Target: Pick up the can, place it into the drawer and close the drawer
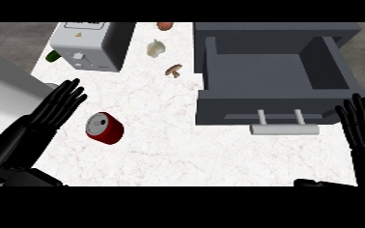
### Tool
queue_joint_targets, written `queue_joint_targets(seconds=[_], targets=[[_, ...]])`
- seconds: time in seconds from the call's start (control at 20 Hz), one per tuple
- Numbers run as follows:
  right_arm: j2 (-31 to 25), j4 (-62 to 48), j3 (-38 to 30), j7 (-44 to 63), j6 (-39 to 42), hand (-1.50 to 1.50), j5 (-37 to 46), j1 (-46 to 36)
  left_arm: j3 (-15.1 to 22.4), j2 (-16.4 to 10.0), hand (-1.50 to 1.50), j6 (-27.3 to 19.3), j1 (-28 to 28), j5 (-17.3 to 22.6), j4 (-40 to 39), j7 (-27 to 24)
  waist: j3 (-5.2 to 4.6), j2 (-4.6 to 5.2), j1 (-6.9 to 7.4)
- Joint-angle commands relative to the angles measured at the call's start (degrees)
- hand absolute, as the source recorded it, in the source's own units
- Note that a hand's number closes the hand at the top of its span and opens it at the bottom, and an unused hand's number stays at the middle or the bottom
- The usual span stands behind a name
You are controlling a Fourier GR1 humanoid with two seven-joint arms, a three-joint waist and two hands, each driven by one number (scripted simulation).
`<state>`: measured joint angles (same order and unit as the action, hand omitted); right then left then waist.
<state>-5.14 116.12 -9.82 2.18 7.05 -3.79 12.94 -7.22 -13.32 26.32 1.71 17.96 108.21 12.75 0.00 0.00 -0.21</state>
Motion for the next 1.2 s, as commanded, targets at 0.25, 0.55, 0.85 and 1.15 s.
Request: queue_joint_targets(seconds=[0.25,0.55,0.85,1.15], targets=[[1.7,5.4,0.0,-0.8,2.7,-1.5,0.0,5.5,-1.4,1.0,-1.5,2.0,-1.7,-5.3,-7.6,-5.5,0.0,-0.04,-0.09],[3.2,-3.1,0.4,-5.4,1.9,-1.5,3.4,1.6,-0.3,3.1,-1.5,1.3,-0.7,-12.8,-14.5,-15.0,0.0,0.01,0.1],[3.9,4.1,1.5,1.5,1.4,-1.5,3.3,2.8,-2.4,1.6,-1.5,3.0,1.6,-13.2,-17.1,-19.0,-0.01,-0.04,0.13],[0.9,3.9,-3.3,0.9,4.7,-1.5,-1.0,2.7,-4.0,0.4,-1.5,2.1,-3.0,-17.8,-29.9,-27.3,-0.02,-0.01,-0.09]])
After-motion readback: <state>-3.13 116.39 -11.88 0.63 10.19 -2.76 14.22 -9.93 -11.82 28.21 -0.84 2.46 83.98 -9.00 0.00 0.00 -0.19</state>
